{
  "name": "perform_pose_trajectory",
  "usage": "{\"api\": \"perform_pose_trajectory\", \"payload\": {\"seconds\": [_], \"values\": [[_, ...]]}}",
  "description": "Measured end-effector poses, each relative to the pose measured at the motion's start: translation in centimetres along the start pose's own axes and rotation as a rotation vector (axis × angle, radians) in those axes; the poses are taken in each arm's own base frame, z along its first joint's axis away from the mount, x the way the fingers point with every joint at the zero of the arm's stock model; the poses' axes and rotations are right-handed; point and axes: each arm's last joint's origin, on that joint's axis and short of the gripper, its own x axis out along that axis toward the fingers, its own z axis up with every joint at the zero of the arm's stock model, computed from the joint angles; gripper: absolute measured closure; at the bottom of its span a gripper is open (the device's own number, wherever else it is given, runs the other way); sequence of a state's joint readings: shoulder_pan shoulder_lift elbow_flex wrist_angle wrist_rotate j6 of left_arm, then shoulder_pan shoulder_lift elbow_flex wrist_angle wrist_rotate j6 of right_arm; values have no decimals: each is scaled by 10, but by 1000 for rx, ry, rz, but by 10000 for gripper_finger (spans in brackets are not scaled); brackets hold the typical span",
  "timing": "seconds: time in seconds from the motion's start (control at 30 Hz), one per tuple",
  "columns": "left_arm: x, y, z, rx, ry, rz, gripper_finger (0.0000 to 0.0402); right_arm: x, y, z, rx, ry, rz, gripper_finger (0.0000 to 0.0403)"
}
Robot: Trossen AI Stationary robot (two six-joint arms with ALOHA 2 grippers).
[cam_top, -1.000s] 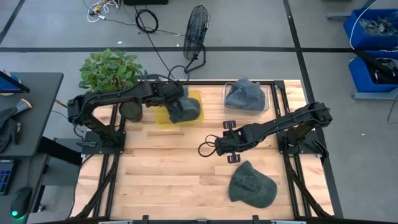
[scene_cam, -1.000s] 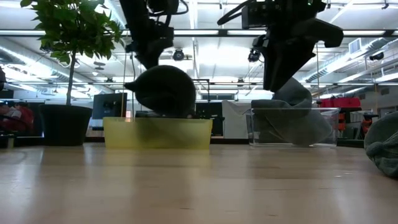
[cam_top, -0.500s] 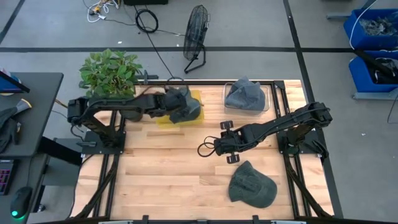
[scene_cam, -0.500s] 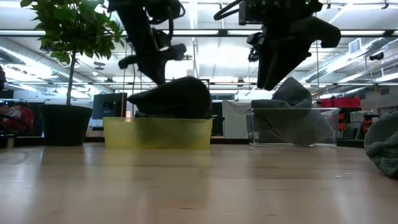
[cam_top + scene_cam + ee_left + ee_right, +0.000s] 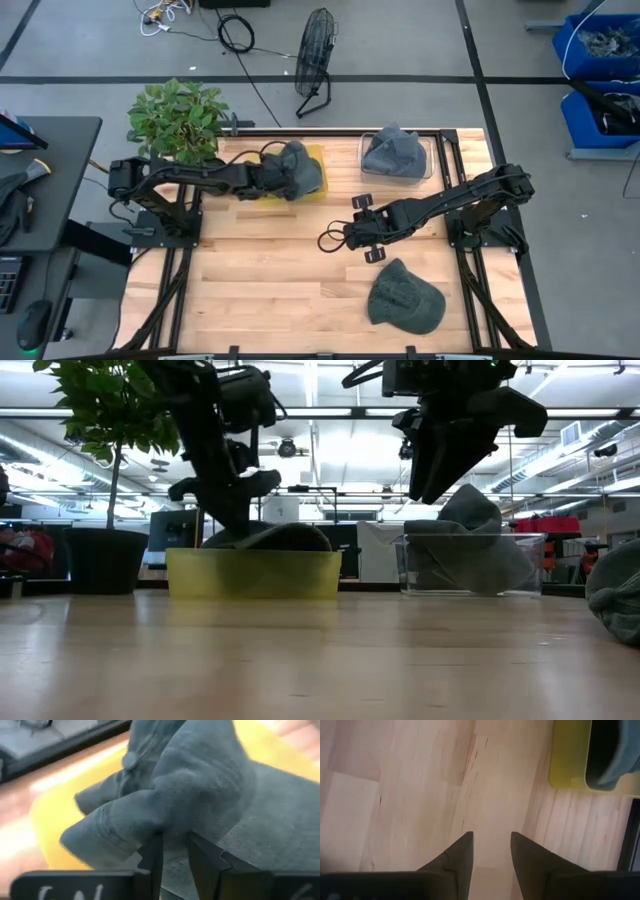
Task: Pick & Place hat
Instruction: Put the left black cap into the yellow bin
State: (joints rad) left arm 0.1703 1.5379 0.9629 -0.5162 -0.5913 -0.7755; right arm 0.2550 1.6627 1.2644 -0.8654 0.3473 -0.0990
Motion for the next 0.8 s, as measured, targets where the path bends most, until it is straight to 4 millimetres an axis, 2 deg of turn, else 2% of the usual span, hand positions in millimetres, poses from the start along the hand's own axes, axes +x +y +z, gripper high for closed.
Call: {"api": "perform_pose_trajectory", "payload": {"seconds": [0.23, 0.43, 0.5, 0.6, 0.7, 0.8], "values": [[-28, -19, 36, 295, -49, -134, 283, 0, 0, 0, -1, 1, 0, 269], [-43, -10, 69, 542, -26, -130, 268, 0, 0, 0, -2, -3, 0, 269], [-42, -3, 77, 596, -4, -121, 262, 0, 0, 1, 1, -11, 0, 269], [-32, 10, 84, 609, 60, -200, 256, 0, 0, 3, 7, -25, -2, 269], [-18, 22, 83, 570, 141, -299, 253, 0, 0, 4, 11, -35, -3, 269], [-5, 32, 78, 554, 168, -271, 253, 0, 0, 4, 13, -35, -2, 269]]}}
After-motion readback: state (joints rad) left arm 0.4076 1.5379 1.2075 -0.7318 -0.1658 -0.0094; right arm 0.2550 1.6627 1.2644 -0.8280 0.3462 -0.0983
